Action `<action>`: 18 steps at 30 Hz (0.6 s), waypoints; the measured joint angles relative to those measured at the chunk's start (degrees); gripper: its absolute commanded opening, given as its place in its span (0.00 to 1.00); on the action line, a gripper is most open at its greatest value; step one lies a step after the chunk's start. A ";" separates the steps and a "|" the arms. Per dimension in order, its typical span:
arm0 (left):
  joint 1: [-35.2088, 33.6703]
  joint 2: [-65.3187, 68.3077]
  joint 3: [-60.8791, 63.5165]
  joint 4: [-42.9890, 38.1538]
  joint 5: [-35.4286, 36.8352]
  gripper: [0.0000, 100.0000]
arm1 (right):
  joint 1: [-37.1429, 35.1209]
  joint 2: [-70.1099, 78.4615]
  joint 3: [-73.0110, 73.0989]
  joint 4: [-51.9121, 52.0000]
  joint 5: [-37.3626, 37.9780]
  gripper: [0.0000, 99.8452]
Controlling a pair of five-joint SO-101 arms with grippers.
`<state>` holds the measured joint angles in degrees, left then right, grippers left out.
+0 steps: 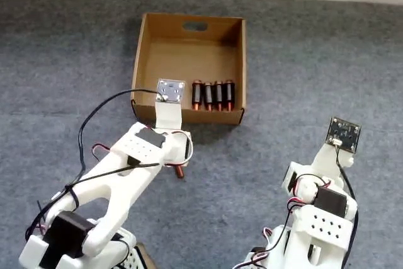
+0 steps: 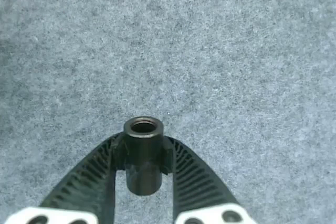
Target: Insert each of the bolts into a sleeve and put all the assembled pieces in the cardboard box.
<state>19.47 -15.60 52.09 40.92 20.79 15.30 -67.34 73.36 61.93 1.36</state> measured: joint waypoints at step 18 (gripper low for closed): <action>-2.29 10.46 -8.35 6.15 6.15 0.01 | 0.00 0.00 0.70 0.00 0.00 0.01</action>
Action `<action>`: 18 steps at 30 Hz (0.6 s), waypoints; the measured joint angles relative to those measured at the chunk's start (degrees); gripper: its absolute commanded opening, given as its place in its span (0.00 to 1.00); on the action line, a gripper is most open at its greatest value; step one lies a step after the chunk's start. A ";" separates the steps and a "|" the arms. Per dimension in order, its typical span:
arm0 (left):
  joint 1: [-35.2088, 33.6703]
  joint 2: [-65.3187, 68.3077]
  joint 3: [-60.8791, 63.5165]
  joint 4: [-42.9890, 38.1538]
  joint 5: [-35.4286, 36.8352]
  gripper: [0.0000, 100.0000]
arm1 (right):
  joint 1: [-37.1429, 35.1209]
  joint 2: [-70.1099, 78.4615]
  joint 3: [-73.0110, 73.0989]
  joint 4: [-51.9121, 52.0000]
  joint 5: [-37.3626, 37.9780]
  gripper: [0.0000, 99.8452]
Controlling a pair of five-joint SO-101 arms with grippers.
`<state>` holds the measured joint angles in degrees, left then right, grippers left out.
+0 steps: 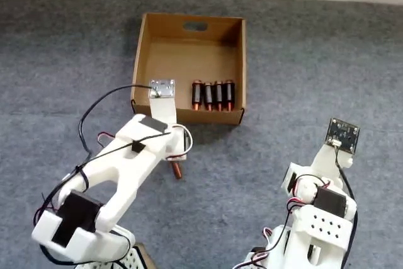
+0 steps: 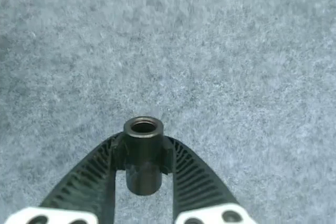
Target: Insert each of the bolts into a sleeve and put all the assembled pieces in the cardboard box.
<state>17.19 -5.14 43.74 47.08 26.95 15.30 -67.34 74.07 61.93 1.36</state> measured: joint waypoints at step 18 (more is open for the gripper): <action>-0.09 0.35 -6.59 20.48 -34.64 0.01 | 0.00 0.00 0.00 -1.05 0.00 0.01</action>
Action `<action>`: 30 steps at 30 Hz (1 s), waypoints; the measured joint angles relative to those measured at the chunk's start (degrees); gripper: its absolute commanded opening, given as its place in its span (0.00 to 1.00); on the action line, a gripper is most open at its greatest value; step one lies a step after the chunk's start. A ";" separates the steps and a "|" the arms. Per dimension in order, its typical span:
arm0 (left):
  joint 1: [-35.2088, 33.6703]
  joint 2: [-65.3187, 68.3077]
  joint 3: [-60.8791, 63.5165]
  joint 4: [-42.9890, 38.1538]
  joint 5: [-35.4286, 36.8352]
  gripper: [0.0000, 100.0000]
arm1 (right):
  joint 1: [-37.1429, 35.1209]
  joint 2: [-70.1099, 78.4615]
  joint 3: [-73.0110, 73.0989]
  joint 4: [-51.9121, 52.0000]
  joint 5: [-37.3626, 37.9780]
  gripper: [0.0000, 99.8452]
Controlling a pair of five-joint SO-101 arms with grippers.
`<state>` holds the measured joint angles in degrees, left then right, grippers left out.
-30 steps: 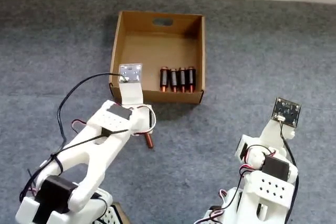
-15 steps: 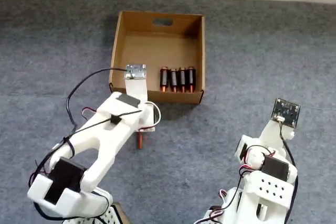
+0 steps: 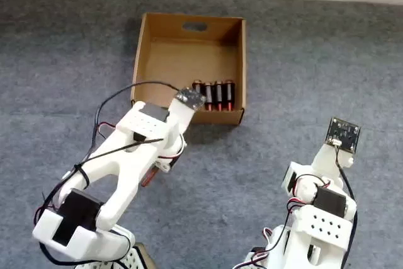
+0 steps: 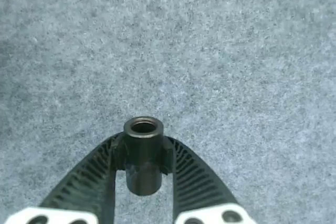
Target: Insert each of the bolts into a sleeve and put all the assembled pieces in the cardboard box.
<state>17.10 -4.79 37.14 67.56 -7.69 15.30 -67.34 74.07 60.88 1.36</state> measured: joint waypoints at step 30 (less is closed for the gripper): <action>-0.09 -4.92 10.81 -23.12 0.18 0.12 | 0.00 0.00 0.00 0.00 0.00 0.01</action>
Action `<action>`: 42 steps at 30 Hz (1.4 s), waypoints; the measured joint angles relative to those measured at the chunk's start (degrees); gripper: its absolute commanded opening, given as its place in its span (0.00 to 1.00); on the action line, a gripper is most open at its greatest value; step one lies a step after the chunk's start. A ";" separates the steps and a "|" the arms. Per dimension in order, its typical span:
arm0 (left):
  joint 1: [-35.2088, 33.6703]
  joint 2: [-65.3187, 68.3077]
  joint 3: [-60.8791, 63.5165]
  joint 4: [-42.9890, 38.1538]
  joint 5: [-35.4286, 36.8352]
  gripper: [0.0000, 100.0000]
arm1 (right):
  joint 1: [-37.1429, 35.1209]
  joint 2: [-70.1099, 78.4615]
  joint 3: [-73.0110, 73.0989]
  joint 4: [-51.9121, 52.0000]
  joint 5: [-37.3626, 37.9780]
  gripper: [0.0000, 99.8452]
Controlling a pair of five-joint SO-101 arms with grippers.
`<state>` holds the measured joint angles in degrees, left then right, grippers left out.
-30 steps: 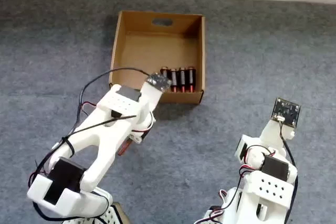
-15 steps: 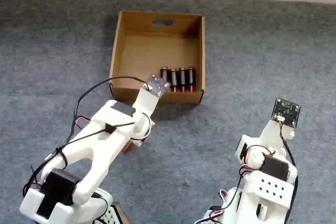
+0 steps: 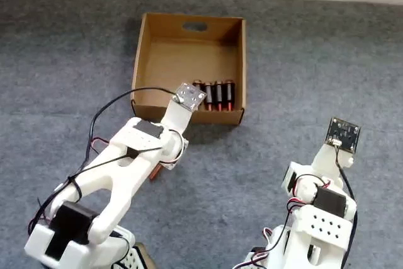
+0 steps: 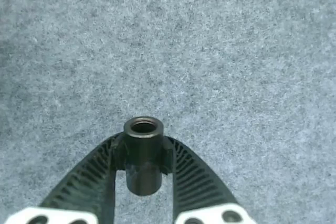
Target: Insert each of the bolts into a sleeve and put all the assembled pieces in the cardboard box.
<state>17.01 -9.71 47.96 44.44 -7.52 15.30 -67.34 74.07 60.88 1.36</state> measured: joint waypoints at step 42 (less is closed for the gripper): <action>0.00 -36.22 -11.34 20.92 0.00 0.01 | -40.97 -36.40 15.21 -23.47 0.00 0.01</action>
<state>17.01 -45.93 36.62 65.36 -7.52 -25.67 -103.74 89.27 37.41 1.36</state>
